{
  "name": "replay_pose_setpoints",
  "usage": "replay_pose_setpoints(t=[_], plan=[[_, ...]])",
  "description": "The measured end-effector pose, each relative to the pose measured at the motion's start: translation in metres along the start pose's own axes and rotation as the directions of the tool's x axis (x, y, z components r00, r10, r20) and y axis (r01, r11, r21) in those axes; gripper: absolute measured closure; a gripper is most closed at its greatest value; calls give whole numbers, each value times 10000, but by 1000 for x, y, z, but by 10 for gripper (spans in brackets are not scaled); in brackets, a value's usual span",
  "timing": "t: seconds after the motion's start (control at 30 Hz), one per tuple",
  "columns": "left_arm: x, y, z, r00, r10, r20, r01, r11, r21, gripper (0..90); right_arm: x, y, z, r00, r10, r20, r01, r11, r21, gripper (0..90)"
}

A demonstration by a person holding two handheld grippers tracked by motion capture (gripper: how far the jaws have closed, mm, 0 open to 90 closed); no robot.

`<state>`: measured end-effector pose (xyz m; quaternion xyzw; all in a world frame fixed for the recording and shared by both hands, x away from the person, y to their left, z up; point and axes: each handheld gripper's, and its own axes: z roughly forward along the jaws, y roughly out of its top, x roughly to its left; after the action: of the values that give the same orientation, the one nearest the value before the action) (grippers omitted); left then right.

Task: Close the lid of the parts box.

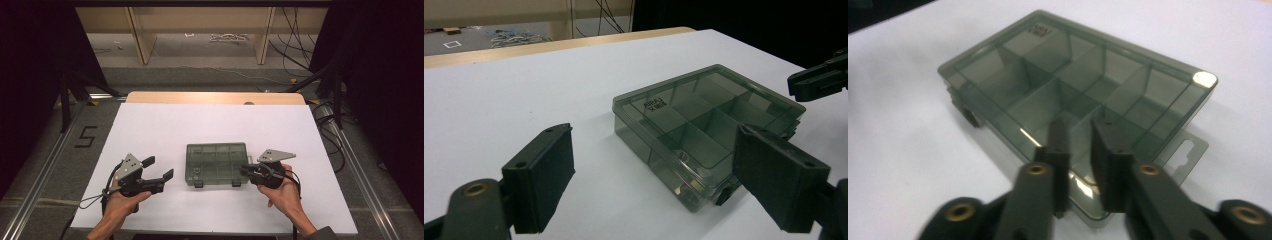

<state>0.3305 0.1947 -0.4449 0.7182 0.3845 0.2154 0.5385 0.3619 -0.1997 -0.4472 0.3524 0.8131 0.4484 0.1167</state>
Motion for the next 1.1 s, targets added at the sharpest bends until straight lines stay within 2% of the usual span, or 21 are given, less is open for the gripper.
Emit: replay_pose_setpoints(t=[0.07, 0.1, 0.13, 0.2, 0.3, 0.33, 0.37, 0.47, 0.5, 0.53, 0.6, 0.7, 0.73, 0.77, 0.8, 0.87, 0.9, 1.0, 1.03, 1.07, 1.1], plan=[[1, 1, -1, 9999, 132, 0, -132, 9999, -46, 169, 1, 1, -2, 9999, 136, 43, -136, 9999, -55, 622], [-1, 0, -1, 9999, -170, 4, 170, 9998, -46, 166, 1, 2, -2, 9996, 240, 174, -235, 9993, -307, 565], [1, 1, -2, 10000, 96, 13, -96, 10000, -22, 165, 2, 3, -3, 9994, 340, 109, -336, 9987, -378, 519], [-1, 1, -3, 10000, -92, 0, 92, 9999, -95, 165, 3, 4, -6, 9993, 312, 226, -300, 9982, -523, 432], [1, 2, -5, 10000, 89, 15, -89, 9999, -91, 162, 7, 4, -11, 9972, 640, 393, -610, 9956, -717, 344], [0, 2, -5, 10000, -54, 15, 54, 9999, -124, 162, 7, 4, -12, 9968, 682, 407, -647, 9946, -806, 329], [1, 2, -5, 9999, 100, 22, -100, 9999, -119, 162, 9, 4, -14, 9961, 778, 418, -736, 9930, -924, 312], [0, 2, -7, 10000, -22, 51, 23, 9999, -116, 162, 11, 4, -20, 9953, 860, 454, -798, 9891, -1234, 265], [1, 2, -7, 9999, 101, 44, -100, 9998, -152, 162, 12, 4, -22, 9945, 946, 454, -882, 9878, -1280, 247], [-1, 2, -8, 9999, -86, 55, 87, 9998, -185, 162, 13, 3, -23, 9947, 928, 446, -862, 9875, -1317, 229], [0, 3, -9, 9998, 178, 43, -177, 9996, -208, 162, 15, 2, -26, 9951, 853, 506, -773, 9866, -1435, 213], [-3, 2, -11, 10000, -15, 96, 17, 9999, -145, 162, 17, 0, -30, 9956, 827, 443, -745, 9837, -1635, 189], [-3, 2, -12, 9996, 253, 99, -251, 9995, -176, 162, 18, 0, -32, 9954, 763, 573, -665, 9855, -1558, 189], [-4, 1, -12, 9999, 126, 75, -124, 9998, -178, 162, 19, -1, -33, 9960, 757, 482, -672, 9853, -1573, 188], [-3, 2, -14, 9989, 465, 77, -465, 9989, -57, 162, 19, -2, -34, 9964, 713, 456, -629, 9844, -1643, 186], [-3, 2, -15, 9979, 637, 84, -637, 9979, -91, 162, 21, -4, -36, 9964, 732, 428, -656, 9852, -1583, 178], [-5, 1, -15, 9991, 416, 81, -414, 9989, -206, 162, 21, -6, -36, 9964, 691, 498, -601, 9846, -1642, 169], [-7, -1, -19, 9979, 645, 91, -645, 9979, -46, 162, 24, -9, -39, 9972, 669, 347, -593, 9807, -1862, 166], [-7, -1, -20, 9962, 869, 102, -869, 9962, -52, 162, 26, -10, -43, 9971, 631, 416, -551, 9835, -1723, 163], [-10, -3, -21, 9973, 729, 57, -729, 9973, -74, 162, 27, -12, -45, 9973, 586, 441, -501, 9837, -1729, 162], [-10, -3, -22, 9961, 876, 93, -876, 9961, -41, 162, 29, -14, -46, 9977, 552, 387, -474, 9829, -1777, 162]])
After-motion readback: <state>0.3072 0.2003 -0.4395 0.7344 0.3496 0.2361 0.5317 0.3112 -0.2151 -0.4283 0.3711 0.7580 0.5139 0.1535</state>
